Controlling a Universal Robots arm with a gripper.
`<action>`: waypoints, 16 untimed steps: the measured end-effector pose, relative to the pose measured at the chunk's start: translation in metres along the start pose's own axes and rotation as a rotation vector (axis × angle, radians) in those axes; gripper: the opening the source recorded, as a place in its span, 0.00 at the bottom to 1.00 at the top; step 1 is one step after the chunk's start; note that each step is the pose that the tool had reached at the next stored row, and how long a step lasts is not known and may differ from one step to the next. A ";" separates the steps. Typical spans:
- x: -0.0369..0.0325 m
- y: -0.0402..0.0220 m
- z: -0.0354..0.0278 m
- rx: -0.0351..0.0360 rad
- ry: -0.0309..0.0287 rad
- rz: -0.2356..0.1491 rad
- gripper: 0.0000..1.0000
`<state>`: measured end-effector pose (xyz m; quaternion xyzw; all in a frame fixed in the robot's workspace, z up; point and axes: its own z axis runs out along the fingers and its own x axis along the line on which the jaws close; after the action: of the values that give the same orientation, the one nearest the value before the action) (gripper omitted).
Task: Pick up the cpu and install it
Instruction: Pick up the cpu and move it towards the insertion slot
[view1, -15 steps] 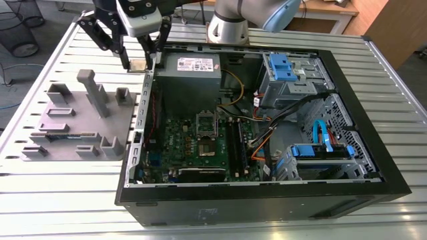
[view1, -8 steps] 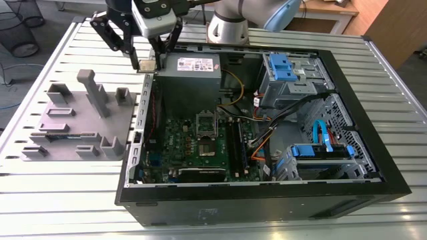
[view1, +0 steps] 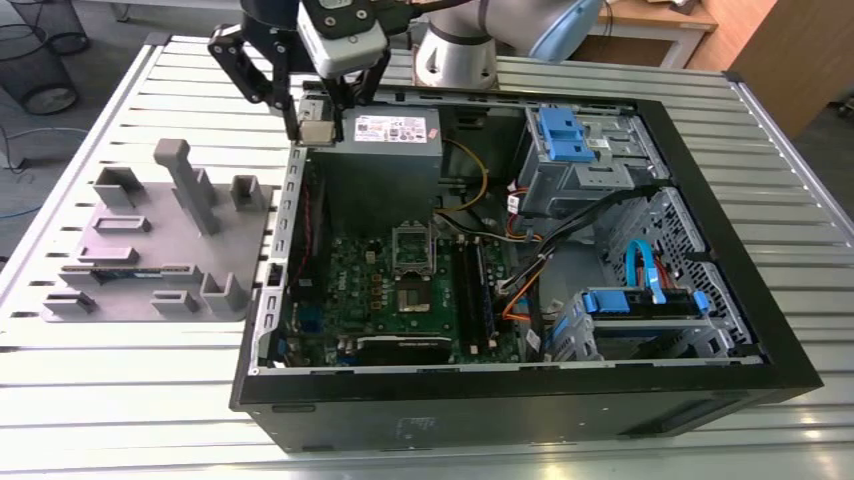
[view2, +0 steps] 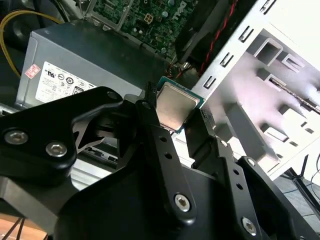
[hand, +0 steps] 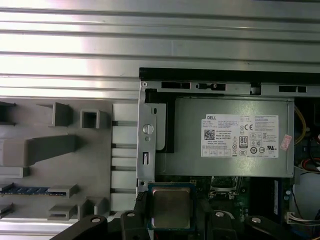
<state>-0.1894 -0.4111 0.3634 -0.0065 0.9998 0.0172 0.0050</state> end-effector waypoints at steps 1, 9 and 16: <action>-0.0021 0.0000 0.0000 0.0000 0.0000 0.000 0.47; -0.0157 -0.0002 0.0004 0.0000 0.0001 0.000 0.47; -0.0176 -0.0003 0.0004 0.0000 0.0000 0.000 0.47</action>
<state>-0.1718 -0.4112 0.3632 -0.0065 0.9998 0.0172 0.0050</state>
